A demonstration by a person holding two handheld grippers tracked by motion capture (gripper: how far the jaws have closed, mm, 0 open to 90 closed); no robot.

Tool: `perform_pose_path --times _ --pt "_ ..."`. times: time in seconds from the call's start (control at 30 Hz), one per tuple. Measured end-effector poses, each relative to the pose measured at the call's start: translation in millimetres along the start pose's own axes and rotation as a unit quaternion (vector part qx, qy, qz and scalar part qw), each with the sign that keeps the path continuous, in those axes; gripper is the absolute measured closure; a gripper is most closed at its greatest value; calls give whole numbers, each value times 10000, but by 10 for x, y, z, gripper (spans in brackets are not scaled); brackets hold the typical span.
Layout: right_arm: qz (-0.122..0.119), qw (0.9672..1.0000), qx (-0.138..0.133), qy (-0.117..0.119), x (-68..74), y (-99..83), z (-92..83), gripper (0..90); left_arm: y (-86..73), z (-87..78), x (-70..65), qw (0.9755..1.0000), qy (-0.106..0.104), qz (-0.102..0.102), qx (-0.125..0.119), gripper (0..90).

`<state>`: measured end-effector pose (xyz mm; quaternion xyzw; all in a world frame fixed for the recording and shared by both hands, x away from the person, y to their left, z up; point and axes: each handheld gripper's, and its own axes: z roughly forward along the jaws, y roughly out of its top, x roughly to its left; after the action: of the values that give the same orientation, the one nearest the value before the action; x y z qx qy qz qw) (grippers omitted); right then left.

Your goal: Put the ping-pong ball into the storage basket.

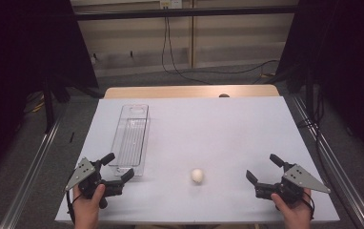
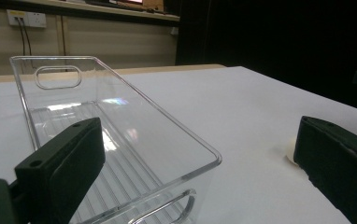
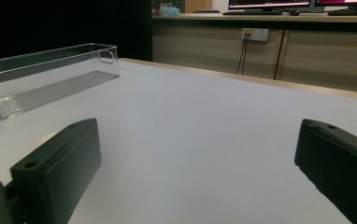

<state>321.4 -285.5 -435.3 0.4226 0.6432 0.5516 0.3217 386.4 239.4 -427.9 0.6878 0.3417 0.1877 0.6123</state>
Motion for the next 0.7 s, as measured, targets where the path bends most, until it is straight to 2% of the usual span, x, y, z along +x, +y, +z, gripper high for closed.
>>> perform_pose_path --times 0.07,0.23,0.27,0.3,0.4,0.53,0.63,0.7 --pt "2 10000 -2 26 -3 -2 -6 2 4 0 -5 10000 0 30 31 22" --pt "39 10000 -51 -36 -3 5 -8 2 12 22 -24 10000 -52 -40 -1 22" --pt "25 10000 -41 -18 -4 3 -8 2 19 20 -15 10000 -39 64 61 22" --pt "14 10000 -25 18 -5 3 -9 2 24 21 -21 9999 -85 85 104 21" --pt "21 10000 -31 32 -3 6 -8 2 42 37 -44 10000 -34 -3 55 21" --pt "15 10000 -16 57 3 3 -8 2 80 53 -64 9999 -63 -25 117 21" --pt "46 10000 -49 37 4 10 -10 2 101 102 -97 9997 -192 -4 168 18" --pt "12 10000 -64 43 -1 11 -7 2 106 120 -114 9997 -157 -49 157 18"
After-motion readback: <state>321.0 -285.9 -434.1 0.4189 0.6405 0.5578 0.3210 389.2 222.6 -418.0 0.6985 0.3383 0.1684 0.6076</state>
